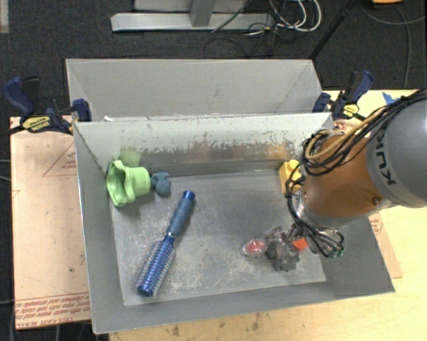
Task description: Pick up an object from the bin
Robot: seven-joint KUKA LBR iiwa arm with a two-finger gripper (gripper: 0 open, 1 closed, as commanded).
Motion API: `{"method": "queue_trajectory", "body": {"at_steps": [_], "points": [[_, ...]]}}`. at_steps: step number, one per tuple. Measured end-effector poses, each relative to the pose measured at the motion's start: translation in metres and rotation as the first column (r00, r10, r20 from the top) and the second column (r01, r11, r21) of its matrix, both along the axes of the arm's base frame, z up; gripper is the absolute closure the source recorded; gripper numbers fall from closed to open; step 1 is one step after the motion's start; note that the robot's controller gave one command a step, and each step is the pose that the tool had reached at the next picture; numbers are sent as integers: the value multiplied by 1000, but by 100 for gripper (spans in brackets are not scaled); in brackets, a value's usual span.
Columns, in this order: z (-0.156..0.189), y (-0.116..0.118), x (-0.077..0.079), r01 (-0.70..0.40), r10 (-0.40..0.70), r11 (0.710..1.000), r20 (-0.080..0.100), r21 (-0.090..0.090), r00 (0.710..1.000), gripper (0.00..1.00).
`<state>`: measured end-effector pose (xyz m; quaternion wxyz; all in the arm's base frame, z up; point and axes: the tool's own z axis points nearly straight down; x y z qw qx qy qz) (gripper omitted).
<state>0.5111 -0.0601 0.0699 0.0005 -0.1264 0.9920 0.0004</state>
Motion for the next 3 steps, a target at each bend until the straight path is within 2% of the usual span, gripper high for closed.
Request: {"method": "queue_trajectory", "body": {"at_steps": [1,2,3], "points": [[29,-24,-10,-90,90,996,2,-1,996,100],[28,-23,-10,-92,92,996,1,0,996,0],[12,-45,66,-208,208,978,6,-2,978,0]]}}
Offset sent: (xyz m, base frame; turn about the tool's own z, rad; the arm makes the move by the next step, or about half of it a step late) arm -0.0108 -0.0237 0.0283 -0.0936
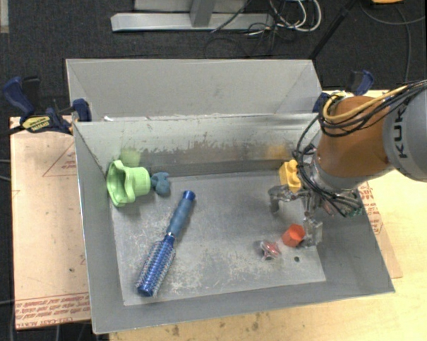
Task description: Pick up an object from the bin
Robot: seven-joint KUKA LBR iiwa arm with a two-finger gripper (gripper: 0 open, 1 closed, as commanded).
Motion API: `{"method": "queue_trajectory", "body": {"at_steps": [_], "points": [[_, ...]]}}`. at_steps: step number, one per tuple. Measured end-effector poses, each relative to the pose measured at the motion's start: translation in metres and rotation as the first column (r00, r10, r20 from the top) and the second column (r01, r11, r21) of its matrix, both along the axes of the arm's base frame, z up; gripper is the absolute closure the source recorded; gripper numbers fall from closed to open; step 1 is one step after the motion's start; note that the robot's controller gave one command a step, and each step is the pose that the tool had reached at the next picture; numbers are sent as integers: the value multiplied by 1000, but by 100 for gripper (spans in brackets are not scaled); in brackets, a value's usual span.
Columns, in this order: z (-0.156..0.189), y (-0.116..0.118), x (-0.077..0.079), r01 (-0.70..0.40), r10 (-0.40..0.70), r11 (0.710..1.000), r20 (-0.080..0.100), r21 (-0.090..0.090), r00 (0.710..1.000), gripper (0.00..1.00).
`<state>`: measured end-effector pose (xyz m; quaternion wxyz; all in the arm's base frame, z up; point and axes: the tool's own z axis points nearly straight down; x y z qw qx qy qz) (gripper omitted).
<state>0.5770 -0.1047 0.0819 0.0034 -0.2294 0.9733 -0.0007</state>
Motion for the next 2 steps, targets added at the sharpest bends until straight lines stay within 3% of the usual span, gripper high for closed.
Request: {"method": "queue_trajectory", "body": {"at_steps": [1,2], "points": [[0,0,-2,1,-1,1000,-5,1,1000,100],[138,-2,-3,2,-2,1000,5,-1,1000,100]]}}
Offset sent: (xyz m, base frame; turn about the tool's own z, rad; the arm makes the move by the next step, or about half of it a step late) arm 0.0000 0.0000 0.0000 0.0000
